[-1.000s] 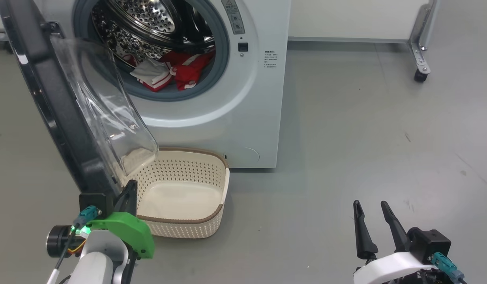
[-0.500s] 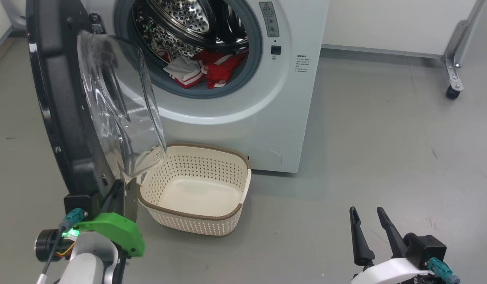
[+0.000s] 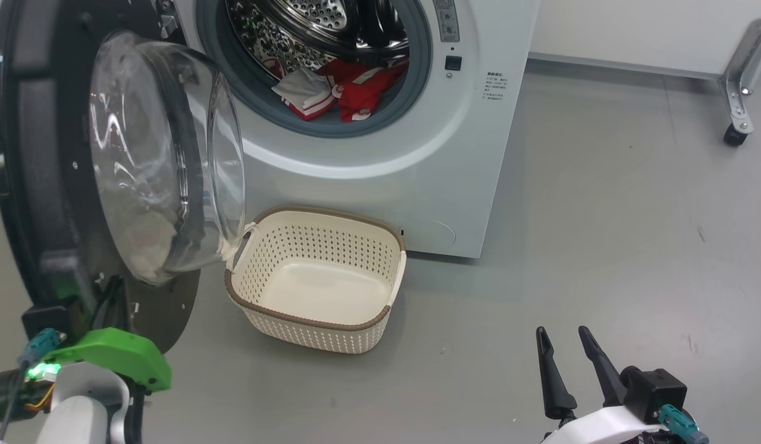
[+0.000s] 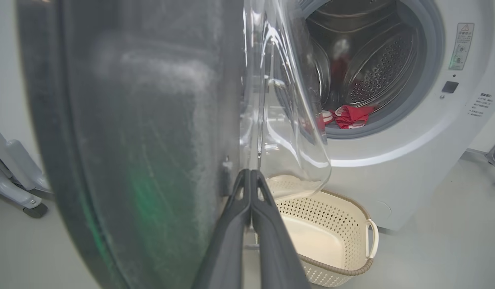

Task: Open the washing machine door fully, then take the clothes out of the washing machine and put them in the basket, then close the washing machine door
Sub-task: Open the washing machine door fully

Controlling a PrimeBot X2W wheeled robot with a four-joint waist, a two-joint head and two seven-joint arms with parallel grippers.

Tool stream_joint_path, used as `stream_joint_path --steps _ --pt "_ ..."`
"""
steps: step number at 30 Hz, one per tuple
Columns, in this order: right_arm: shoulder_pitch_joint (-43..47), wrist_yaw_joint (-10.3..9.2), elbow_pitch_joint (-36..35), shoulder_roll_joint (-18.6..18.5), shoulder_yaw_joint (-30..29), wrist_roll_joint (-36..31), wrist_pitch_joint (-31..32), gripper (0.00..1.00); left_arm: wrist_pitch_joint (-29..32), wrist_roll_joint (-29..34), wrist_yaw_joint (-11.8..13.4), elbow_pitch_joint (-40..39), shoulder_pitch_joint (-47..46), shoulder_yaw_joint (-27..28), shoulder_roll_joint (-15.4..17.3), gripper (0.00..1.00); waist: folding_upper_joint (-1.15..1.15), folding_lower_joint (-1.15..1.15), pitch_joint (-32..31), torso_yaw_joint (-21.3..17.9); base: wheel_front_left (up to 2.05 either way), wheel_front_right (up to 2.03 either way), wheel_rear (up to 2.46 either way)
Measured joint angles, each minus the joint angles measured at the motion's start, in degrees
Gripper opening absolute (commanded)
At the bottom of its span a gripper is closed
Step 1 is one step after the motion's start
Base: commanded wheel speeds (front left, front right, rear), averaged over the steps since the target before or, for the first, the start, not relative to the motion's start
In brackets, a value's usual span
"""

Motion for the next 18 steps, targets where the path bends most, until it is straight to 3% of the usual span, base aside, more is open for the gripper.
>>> stream_joint_path --steps 18 --pt "-1.8 0.0 -0.3 0.0 0.3 -1.2 0.0 1.0 -0.6 -4.7 1.3 -0.3 -1.3 9.2 4.2 0.0 0.0 0.0 6.2 0.0 0.0 0.0 0.0"
